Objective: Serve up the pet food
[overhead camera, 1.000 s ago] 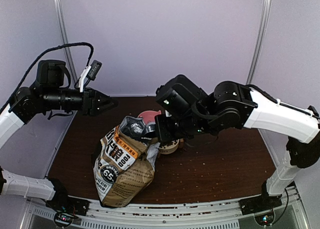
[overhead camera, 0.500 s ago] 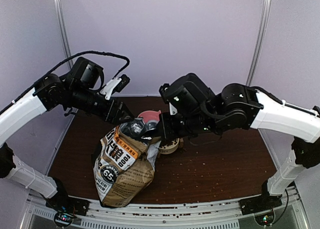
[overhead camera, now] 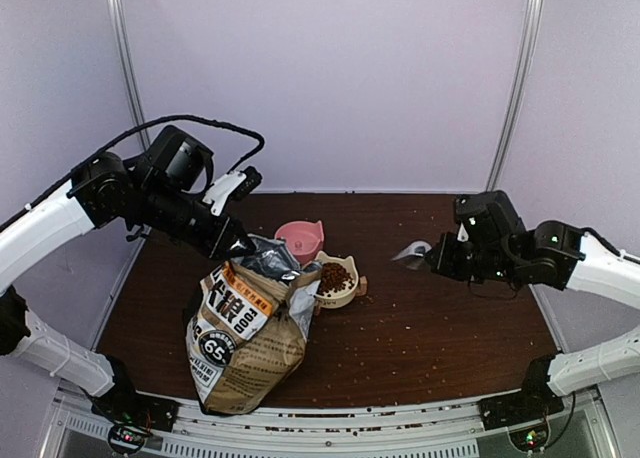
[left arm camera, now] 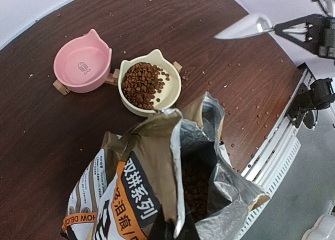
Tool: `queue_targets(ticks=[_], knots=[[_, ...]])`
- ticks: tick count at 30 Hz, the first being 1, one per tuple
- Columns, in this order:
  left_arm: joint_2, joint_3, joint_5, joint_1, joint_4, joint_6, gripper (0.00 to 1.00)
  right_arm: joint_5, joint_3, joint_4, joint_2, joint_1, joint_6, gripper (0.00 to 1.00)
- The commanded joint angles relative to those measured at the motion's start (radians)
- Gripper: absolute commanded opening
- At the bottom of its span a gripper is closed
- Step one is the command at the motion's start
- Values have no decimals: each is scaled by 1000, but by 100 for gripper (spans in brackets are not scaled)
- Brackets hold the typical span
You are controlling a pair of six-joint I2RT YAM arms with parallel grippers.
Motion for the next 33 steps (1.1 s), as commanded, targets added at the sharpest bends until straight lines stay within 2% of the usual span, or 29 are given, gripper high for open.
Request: queue_targets(ticks=[1,4,6,10,13,17,23,28,31,33], knots=[[-37,-26,-60,-5,19,-16,0,-76,-277,320,-81,-103,126,0],[-63,-1,-89,-5,93,2,0,-118,-435,496,-98,-148,191,0],[-55,59,-89,-3,121,24,0,-122,-481,549,-94,-151,213,0],[-12,210,-81,9,170,68,0,-126,-501,564,-91,-151,227,0],[-22,249,-32,61,234,74,0,-117,-486,526,-102,-150,217,0],[-60,199,109,188,327,51,0,-104,-470,480,-119,-151,202,0],[-105,139,268,300,369,80,0,-99,-459,462,-117,-151,194,0],[-190,-11,526,468,511,66,0,-118,-446,467,-93,-149,191,0],[-238,-83,568,543,477,89,0,-129,-436,462,-81,-149,184,0],[-282,-130,544,588,433,108,0,-129,-434,459,-82,-149,181,0]])
